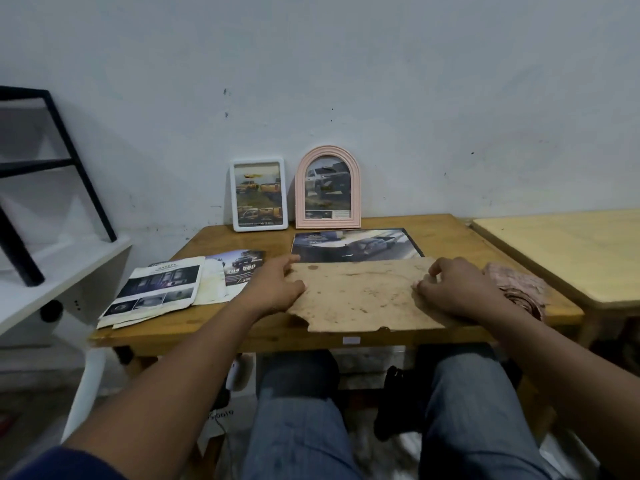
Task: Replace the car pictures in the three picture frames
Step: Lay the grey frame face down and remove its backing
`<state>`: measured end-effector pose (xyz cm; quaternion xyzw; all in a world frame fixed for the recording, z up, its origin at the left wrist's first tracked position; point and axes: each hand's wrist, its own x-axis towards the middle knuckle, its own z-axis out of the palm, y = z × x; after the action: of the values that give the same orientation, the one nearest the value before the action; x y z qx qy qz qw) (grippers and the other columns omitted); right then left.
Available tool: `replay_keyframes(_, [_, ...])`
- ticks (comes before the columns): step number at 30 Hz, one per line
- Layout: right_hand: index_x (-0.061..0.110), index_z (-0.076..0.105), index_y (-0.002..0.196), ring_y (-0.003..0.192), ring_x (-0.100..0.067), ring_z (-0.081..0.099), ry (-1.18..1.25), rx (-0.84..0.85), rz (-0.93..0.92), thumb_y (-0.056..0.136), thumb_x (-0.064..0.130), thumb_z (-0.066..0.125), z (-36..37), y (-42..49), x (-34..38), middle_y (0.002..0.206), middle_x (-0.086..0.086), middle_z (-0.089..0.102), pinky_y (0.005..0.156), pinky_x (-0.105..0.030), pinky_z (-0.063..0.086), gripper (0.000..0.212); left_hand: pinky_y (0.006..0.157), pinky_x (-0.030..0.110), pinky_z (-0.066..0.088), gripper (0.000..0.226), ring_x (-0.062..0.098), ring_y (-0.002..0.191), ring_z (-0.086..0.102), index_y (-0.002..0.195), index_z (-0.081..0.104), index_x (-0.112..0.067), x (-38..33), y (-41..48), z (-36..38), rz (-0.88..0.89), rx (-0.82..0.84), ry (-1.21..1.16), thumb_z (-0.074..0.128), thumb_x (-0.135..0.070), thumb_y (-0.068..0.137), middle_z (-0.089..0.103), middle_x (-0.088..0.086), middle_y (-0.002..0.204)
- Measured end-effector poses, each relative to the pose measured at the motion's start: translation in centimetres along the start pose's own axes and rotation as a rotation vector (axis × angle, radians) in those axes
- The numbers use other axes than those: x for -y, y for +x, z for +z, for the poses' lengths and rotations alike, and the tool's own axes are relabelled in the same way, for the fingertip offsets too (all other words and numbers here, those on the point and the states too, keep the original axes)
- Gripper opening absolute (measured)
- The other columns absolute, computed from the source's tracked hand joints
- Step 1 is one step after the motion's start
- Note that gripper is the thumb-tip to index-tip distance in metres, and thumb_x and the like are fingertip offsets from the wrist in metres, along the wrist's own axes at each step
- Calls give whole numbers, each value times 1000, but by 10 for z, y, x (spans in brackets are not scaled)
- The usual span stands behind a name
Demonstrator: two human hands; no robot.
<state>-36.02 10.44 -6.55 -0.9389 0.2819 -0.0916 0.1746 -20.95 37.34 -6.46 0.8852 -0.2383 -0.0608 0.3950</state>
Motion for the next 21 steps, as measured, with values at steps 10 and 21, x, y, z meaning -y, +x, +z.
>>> replay_keyframes(10, [20, 51, 133, 120, -36, 52, -111, 75, 15, 86, 54, 39, 16, -15, 1, 142, -12, 47, 97, -50, 47, 59, 96, 42, 50, 39, 25, 121, 56, 128, 66, -33, 8, -18, 15, 78, 79, 637, 54, -51, 96, 60, -2, 135])
replay_keyframes(21, [23, 52, 133, 134, -33, 33, -382, 39, -13, 93, 56, 38, 35, 16, 18, 141, -9, 51, 105, -53, 29, 54, 89, 41, 45, 39, 27, 116, 54, 120, 67, -26, 19, 19, 22, 133, 82, 750, 42, -50, 101, 66, 5, 123])
